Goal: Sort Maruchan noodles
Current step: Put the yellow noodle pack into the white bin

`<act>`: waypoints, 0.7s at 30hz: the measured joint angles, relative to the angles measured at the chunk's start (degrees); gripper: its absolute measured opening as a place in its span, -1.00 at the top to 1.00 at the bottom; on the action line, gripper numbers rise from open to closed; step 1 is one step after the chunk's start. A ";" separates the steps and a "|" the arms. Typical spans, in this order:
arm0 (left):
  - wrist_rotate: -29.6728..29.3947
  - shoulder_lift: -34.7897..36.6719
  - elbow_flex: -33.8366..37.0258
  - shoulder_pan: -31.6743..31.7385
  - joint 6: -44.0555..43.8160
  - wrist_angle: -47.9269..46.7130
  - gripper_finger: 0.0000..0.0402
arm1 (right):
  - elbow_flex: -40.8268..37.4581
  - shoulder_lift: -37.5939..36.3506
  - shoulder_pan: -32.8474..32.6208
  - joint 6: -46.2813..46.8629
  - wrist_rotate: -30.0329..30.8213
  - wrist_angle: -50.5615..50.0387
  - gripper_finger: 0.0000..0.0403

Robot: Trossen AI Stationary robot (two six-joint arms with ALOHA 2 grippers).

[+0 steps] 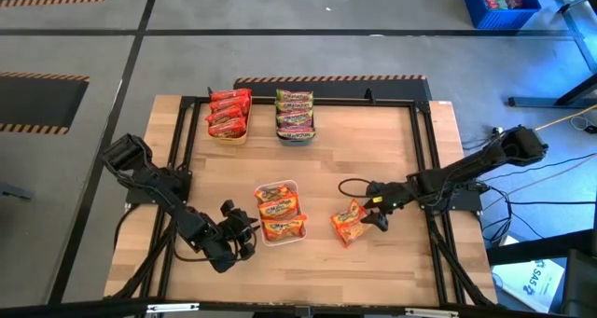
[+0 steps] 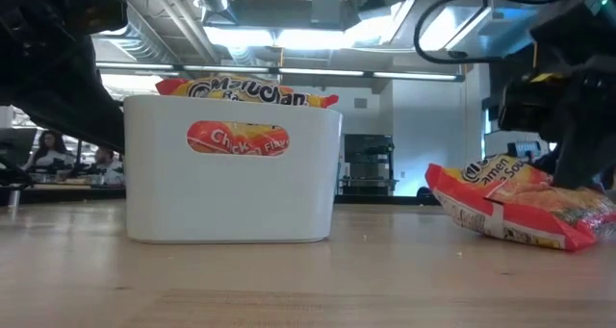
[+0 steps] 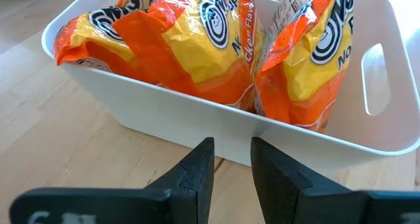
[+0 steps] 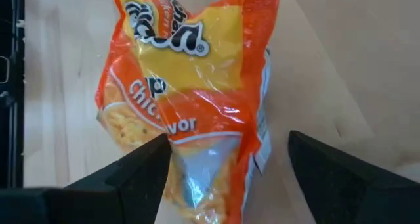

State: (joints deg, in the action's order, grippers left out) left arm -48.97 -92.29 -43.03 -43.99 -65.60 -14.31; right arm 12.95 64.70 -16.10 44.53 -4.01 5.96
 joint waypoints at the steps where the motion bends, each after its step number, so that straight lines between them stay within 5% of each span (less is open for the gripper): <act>1: 0.00 0.00 0.00 0.00 0.00 0.01 0.53 | 0.00 0.94 0.00 0.00 0.15 0.82 -0.46; 14: 0.02 0.00 0.00 0.00 0.00 0.01 0.53 | 0.05 17.03 0.00 -3.05 -1.16 25.29 -0.45; 21: 0.02 0.00 0.00 0.00 0.00 0.01 0.53 | 0.80 22.49 0.00 -3.82 -0.94 31.28 -0.16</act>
State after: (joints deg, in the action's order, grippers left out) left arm -48.95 -92.29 -43.03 -43.99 -65.60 -14.31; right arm 13.75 87.19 -16.10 40.71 -4.94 37.25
